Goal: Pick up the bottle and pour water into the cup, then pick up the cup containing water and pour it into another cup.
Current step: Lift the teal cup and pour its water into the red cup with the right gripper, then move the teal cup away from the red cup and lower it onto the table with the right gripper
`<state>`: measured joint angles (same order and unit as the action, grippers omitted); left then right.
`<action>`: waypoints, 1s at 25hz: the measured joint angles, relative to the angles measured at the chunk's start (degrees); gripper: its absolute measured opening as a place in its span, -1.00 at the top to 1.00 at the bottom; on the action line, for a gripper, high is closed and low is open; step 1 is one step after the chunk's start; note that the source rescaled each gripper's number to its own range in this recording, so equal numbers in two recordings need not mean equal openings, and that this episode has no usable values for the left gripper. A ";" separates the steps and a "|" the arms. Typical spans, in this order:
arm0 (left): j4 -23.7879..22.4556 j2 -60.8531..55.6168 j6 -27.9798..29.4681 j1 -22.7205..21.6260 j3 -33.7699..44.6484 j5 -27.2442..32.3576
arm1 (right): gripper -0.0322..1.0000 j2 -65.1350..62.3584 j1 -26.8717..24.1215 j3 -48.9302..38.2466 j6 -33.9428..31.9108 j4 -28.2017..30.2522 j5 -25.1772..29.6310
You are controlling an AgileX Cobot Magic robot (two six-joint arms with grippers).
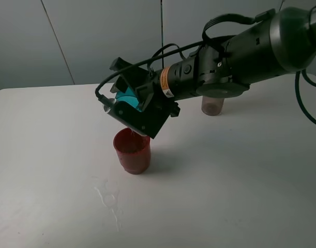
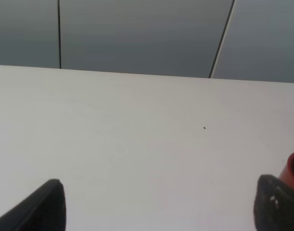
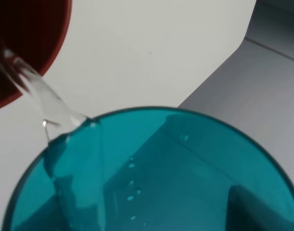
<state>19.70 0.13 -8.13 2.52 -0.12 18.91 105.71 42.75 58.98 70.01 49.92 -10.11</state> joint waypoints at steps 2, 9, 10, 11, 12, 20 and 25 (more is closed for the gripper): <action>0.00 0.00 0.00 0.00 0.00 0.00 | 0.78 0.00 0.00 0.00 0.00 0.48 0.00; 0.00 0.00 0.00 0.00 0.00 0.00 | 0.78 0.00 0.00 0.00 -0.42 0.48 0.00; 0.00 0.00 0.00 0.00 0.00 0.00 | 0.78 0.00 0.00 0.00 -0.42 0.48 0.00; 0.00 0.00 0.00 0.00 0.00 0.00 | 0.78 0.00 0.00 0.00 -0.58 0.48 0.00; 0.00 0.00 0.00 0.00 0.00 0.00 | 0.78 0.00 0.00 0.00 -1.41 0.48 0.00; 0.00 0.00 0.00 0.00 0.00 0.00 | 0.78 0.00 -1.42 0.00 -18.46 -7.50 -9.16; 0.00 0.00 0.00 0.00 0.00 0.00 | 0.78 0.00 -5.77 0.00 -39.94 -12.43 -17.03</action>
<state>19.70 0.13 -8.13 2.52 -0.12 18.91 105.71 36.97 58.98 30.07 37.49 -27.14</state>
